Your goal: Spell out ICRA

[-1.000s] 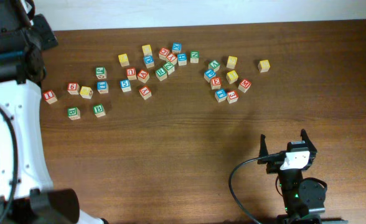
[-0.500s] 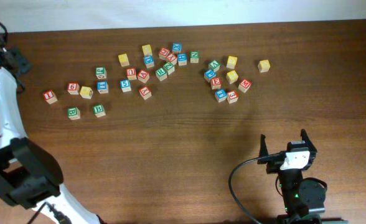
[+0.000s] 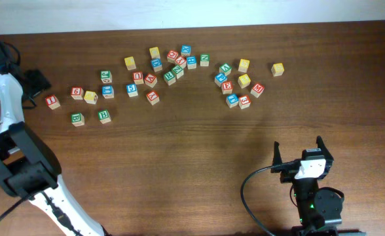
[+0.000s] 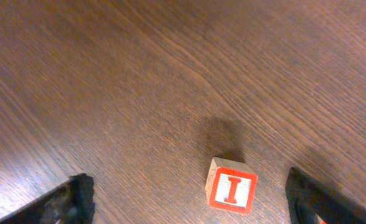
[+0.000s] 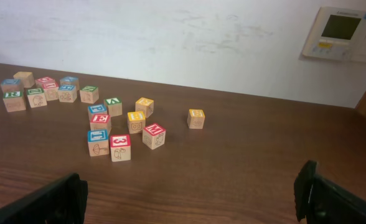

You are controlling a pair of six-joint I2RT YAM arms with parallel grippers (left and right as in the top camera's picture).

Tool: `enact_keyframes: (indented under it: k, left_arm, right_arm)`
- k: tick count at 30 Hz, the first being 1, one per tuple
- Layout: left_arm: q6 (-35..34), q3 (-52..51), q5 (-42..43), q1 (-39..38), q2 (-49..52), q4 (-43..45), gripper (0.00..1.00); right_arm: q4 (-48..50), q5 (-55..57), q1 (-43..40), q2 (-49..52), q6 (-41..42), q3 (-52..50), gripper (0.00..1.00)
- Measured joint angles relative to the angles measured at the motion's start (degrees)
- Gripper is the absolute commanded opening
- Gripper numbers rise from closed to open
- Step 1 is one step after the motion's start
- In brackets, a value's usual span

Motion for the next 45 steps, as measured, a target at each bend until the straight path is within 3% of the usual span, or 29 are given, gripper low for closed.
enact_keyframes:
  k: [3, 5, 8, 10, 11, 15, 20, 25, 38, 43, 44, 45]
  left_arm:
    - [0.5, 0.0, 0.3, 0.0, 1.2, 0.0, 0.66]
    - [0.7, 0.0, 0.7, 0.0, 2.3, 0.0, 0.53]
    - [0.8, 0.0, 1.5, 0.0, 2.8, 0.0, 0.29]
    - [0.7, 0.0, 1.8, 0.0, 2.8, 0.0, 0.02]
    - [1.0, 0.0, 1.9, 0.0, 2.8, 0.0, 0.00]
    - [1.0, 0.0, 4.7, 0.0, 2.8, 0.0, 0.00]
    - [2.0, 0.2, 15.3, -0.4, 2.8, 0.5, 0.01]
    - [2.8, 6.6, 20.5, -3.9, 2.8, -3.2, 0.00]
    - [4.2, 11.4, 21.7, -19.8, 1.6, -7.1, 0.00]
    - [4.6, 11.4, 21.7, -25.5, 1.6, -7.6, 0.08]
    - [4.6, 11.4, 21.7, -26.9, 1.6, -7.9, 0.14]
    - [4.7, 11.4, 21.7, -28.0, 1.6, -8.2, 0.39]
  right_arm:
    - [0.0, 0.0, 0.0, 0.0, 0.0, 0.0, 0.98]
    - [0.0, 0.0, 0.0, 0.0, 0.0, 0.0, 0.98]
    - [0.0, 0.0, 0.0, 0.0, 0.0, 0.0, 0.98]
    - [0.0, 0.0, 0.0, 0.0, 0.0, 0.0, 0.98]
    - [0.0, 0.0, 0.0, 0.0, 0.0, 0.0, 0.98]
    - [0.0, 0.0, 0.0, 0.0, 0.0, 0.0, 0.98]
    - [0.0, 0.0, 0.0, 0.0, 0.0, 0.0, 0.98]
    - [0.0, 0.0, 0.0, 0.0, 0.0, 0.0, 0.98]
    - [0.0, 0.0, 0.0, 0.0, 0.0, 0.0, 0.98]
    - [0.0, 0.0, 0.0, 0.0, 0.0, 0.0, 0.99]
    - [0.0, 0.0, 0.0, 0.0, 0.0, 0.0, 0.98]
    - [0.0, 0.0, 0.0, 0.0, 0.0, 0.0, 0.98]
